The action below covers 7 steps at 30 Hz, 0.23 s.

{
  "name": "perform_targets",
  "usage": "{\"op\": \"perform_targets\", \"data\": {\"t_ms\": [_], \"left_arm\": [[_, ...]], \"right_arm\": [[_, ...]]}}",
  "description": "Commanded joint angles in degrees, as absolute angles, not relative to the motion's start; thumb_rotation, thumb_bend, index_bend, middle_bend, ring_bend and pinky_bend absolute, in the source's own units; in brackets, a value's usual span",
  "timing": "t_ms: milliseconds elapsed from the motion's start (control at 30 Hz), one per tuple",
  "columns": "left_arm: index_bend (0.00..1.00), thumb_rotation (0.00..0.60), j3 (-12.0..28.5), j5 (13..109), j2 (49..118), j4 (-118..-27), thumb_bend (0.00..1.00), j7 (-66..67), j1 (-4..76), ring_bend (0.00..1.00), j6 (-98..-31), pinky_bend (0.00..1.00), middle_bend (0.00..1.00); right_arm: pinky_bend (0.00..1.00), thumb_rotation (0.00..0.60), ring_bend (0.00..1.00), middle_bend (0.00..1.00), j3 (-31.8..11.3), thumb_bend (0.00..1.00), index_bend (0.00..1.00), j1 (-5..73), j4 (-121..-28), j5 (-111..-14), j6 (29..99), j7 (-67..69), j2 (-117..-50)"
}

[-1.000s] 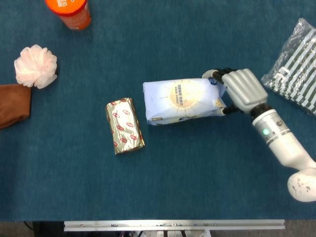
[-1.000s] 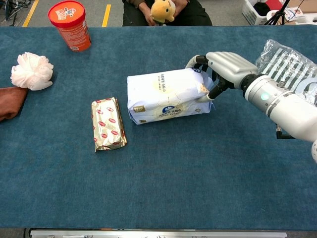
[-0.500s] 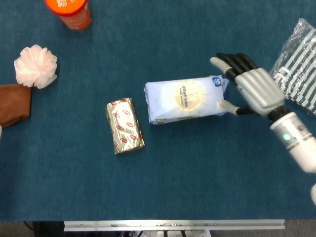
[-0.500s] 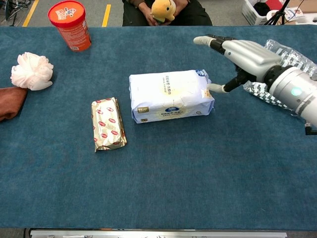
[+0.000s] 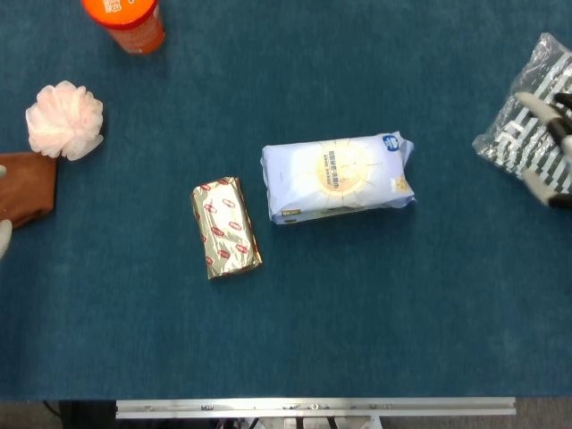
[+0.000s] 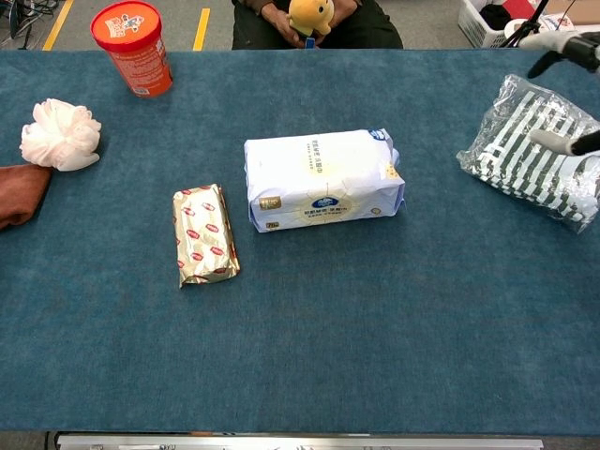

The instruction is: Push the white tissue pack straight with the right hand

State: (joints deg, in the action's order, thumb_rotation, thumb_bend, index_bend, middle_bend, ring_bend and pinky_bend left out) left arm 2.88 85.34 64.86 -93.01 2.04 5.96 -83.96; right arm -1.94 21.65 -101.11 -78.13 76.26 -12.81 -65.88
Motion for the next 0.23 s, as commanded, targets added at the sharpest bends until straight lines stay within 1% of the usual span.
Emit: {"op": "perform_targets", "data": {"t_ms": [33,233], "left_arm": [[0.25,0.6,3.03,85.69,65.46,-92.83,0.35,2.46,6.2,0.19,-84.18,0.22,0.27],[0.25,0.6,3.08,86.17,66.31,-92.97,0.35,3.05,6.85,0.19,-83.82,0.22,0.27]], "right_arm": [[0.14,0.6,0.15,0.3,0.05,0.26,0.16,17.62,-100.73,-80.09,80.29,-11.2,-63.48],[0.14,0.6,0.15,0.31,0.69,0.26,0.16,13.3,-100.31,-81.88,85.09,-9.19,-61.96]]}}
